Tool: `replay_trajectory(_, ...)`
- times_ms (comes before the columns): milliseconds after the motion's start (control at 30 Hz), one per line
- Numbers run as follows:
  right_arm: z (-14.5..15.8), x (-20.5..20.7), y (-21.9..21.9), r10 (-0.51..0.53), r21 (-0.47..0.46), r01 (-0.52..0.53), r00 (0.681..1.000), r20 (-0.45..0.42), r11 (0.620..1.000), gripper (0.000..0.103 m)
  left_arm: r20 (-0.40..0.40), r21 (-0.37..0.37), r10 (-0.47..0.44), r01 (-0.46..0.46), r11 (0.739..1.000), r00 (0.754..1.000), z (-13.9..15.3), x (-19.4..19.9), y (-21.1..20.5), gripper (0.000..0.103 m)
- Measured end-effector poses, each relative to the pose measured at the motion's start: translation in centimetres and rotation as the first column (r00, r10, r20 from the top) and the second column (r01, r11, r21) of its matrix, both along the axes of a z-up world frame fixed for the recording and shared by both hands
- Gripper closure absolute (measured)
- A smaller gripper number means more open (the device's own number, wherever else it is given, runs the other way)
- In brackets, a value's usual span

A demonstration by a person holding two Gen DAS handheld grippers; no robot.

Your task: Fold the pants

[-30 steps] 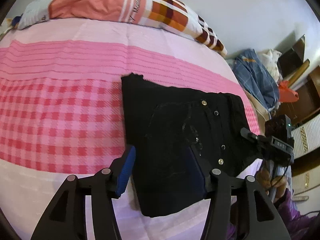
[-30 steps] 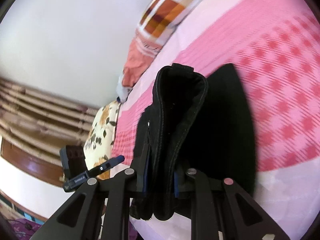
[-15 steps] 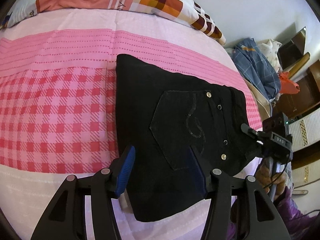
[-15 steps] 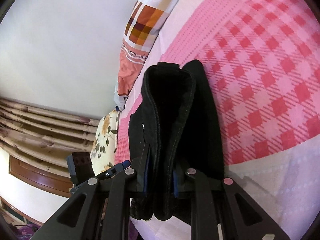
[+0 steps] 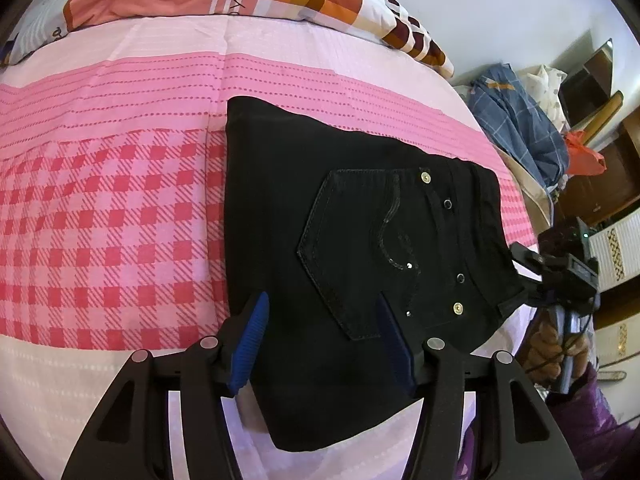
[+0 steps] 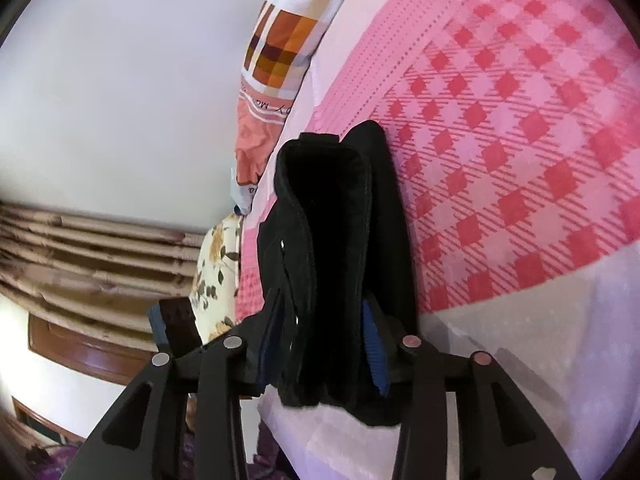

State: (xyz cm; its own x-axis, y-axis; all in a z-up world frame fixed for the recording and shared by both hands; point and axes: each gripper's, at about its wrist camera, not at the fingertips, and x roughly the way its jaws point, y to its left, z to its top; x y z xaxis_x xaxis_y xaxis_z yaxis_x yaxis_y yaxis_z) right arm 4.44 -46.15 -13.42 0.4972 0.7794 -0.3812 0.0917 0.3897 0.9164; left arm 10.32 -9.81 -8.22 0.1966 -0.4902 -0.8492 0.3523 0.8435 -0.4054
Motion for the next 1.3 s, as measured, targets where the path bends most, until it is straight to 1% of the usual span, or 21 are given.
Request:
replay_trajectory(133,0.0,-0.8,0.4,0.013,-0.05,-0.013,1.0,-0.001,0.999,0.066,0.008,0.003,0.0,0.0,1.0,1.0,-0.5,-0.1,-0.3,0.044)
replay_trajectory(167,0.0,-1.0,0.6,0.012,-0.076,-0.012,1.0,0.005,0.997,0.068,0.009,0.002,-0.001,0.001,1.0,1.0,-0.6,-0.2,-0.4,0.043)
replay_trajectory(200,0.1,-1.0,0.8,0.015,-0.106,-0.014,1.0,0.01,0.994,0.075,0.009,0.0,-0.001,0.001,1.0,1.0,-0.8,-0.2,-0.3,0.043)
replay_trajectory(233,0.2,-1.1,1.0,0.021,-0.137,-0.019,1.0,0.012,0.99,0.078,0.009,0.0,0.0,0.0,1.0,1.0,-0.9,-0.2,-0.3,0.043)
replay_trajectory(300,0.0,-1.1,1.1,0.022,-0.161,-0.02,1.0,0.007,0.987,0.085,0.015,-0.001,-0.001,0.001,1.0,1.0,-1.0,-0.3,-0.3,0.043)
replay_trajectory(400,-0.4,-1.2,1.1,0.019,-0.164,-0.019,1.0,0.0,0.986,0.086,0.026,0.0,0.002,-0.002,1.0,1.0,-1.2,-0.4,-0.1,0.043)
replay_trajectory(533,-0.5,-1.4,1.1,0.018,-0.166,-0.018,1.0,-0.002,0.986,0.086,0.024,-0.015,0.03,-0.029,0.999,0.999,-1.3,-0.3,0.9,0.043)
replay_trajectory(633,-0.7,-1.5,0.9,0.009,-0.141,-0.01,1.0,-0.006,0.99,0.086,0.019,-0.024,0.057,-0.056,0.998,0.998,-1.2,0.2,1.8,0.043)
replay_trajectory(733,-0.8,-1.6,0.7,0.001,-0.114,-0.002,1.0,-0.009,0.993,0.081,0.02,-0.022,0.074,-0.074,0.997,0.997,-1.2,0.4,2.6,0.043)
replay_trajectory(967,-0.1,-1.5,0.7,0.005,-0.164,-0.003,1.0,0.006,0.987,0.077,0.02,0.002,0.086,-0.086,0.996,0.996,-1.8,1.0,3.8,0.043)
replay_trajectory(1100,0.3,-1.5,0.8,-0.007,-0.194,0.009,1.0,0.008,0.981,0.075,0.031,0.014,0.081,-0.082,0.997,0.996,-1.7,1.2,3.3,0.043)
replay_trajectory(1133,0.9,-1.5,0.8,-0.022,-0.226,0.026,1.0,0.02,0.974,0.075,0.035,0.015,0.079,-0.08,0.997,0.996,-1.7,1.3,3.1,0.043)
replay_trajectory(1200,2.7,-1.4,0.5,-0.037,-0.277,0.055,0.997,0.07,0.959,0.075,0.04,0.014,0.073,-0.074,0.997,0.997,-1.6,1.3,2.8,0.043)
replay_trajectory(1267,5.5,-0.6,1.0,-0.007,-0.31,0.056,0.987,0.158,0.949,0.075,0.036,0.014,0.062,-0.063,0.998,0.997,-1.7,1.2,2.4,0.043)
replay_trajectory(1300,7.1,0.2,1.8,0.034,-0.33,0.034,0.98,0.198,0.943,0.075,0.036,0.015,0.059,-0.06,0.998,0.998,-1.8,1.1,2.0,0.043)
